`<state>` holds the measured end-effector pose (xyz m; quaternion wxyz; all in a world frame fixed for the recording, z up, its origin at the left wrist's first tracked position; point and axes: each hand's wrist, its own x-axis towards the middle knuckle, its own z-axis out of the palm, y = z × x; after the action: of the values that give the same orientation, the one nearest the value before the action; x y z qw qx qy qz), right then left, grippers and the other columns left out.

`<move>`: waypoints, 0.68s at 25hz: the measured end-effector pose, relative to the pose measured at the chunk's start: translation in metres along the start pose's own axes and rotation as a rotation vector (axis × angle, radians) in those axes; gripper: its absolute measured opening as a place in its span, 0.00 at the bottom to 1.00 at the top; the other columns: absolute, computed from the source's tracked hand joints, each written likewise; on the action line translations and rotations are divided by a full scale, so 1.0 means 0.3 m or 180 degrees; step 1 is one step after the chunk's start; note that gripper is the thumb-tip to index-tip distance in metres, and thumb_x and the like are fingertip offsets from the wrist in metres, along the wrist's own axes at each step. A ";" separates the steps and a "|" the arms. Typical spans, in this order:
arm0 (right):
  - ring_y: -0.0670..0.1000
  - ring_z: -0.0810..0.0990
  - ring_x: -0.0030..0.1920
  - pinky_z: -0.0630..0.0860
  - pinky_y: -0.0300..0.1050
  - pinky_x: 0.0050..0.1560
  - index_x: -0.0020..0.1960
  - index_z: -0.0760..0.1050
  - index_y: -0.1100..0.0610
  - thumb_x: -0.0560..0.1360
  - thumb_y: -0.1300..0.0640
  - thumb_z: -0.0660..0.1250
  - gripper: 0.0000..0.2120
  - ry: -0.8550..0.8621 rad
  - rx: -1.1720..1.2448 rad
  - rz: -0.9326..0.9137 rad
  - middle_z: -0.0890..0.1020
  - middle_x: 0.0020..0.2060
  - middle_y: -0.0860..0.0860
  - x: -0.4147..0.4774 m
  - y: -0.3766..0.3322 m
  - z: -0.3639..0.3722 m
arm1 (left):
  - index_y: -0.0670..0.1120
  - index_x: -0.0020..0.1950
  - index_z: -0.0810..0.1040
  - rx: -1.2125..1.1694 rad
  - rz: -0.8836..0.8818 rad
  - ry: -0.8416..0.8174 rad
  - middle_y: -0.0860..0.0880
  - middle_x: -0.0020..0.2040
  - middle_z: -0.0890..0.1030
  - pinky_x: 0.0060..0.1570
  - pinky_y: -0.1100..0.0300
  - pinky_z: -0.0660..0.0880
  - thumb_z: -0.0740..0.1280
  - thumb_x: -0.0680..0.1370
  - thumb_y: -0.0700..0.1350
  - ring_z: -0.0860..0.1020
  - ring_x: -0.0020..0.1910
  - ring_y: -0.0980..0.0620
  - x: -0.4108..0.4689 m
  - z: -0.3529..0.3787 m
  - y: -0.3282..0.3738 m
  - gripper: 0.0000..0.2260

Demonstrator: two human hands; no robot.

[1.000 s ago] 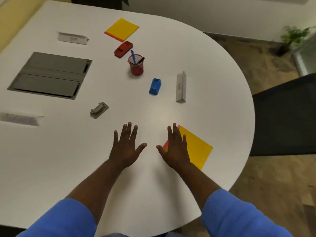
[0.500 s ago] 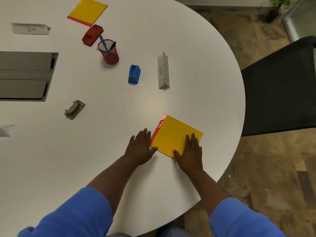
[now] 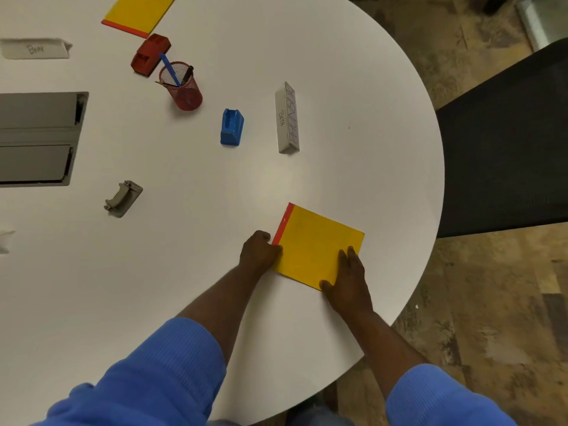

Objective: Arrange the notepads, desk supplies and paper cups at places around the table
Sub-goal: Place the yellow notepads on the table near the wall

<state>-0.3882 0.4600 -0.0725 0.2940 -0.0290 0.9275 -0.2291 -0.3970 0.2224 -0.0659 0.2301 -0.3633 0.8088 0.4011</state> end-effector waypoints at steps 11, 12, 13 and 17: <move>0.55 0.59 0.79 0.56 0.51 0.78 0.80 0.60 0.58 0.83 0.60 0.60 0.26 0.0793 0.0647 -0.0306 0.63 0.79 0.55 0.064 -0.193 -0.146 | 0.44 0.56 0.85 -0.0422 0.0667 0.0036 0.45 0.52 0.84 0.57 0.50 0.78 0.69 0.79 0.37 0.81 0.54 0.44 -0.068 -0.110 0.008 0.09; 0.55 0.62 0.78 0.58 0.51 0.78 0.79 0.62 0.58 0.83 0.60 0.60 0.25 0.0814 0.0709 -0.0281 0.65 0.77 0.54 0.071 -0.214 -0.160 | 0.43 0.57 0.85 -0.0482 0.0723 -0.0009 0.46 0.51 0.84 0.57 0.50 0.77 0.68 0.79 0.37 0.81 0.54 0.44 -0.079 -0.132 0.009 0.09; 0.56 0.65 0.76 0.61 0.53 0.76 0.78 0.65 0.57 0.83 0.60 0.60 0.23 0.0797 0.0745 -0.0260 0.69 0.75 0.55 0.078 -0.232 -0.170 | 0.43 0.57 0.85 -0.0558 0.0777 -0.0049 0.45 0.52 0.84 0.57 0.49 0.77 0.68 0.79 0.37 0.81 0.55 0.44 -0.090 -0.156 0.010 0.09; 0.57 0.79 0.59 0.75 0.49 0.57 0.63 0.77 0.55 0.81 0.58 0.61 0.13 0.0625 0.0974 -0.0412 0.82 0.58 0.53 0.073 -0.285 -0.173 | 0.43 0.55 0.85 -0.0961 0.0820 0.0091 0.45 0.51 0.84 0.54 0.52 0.77 0.67 0.80 0.37 0.80 0.52 0.46 -0.138 -0.256 -0.007 0.08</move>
<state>-0.4422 0.4007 -0.0087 0.1877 -0.0211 0.9023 -0.3876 -0.3754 0.1757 0.0045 0.1083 -0.2929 0.7824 0.5388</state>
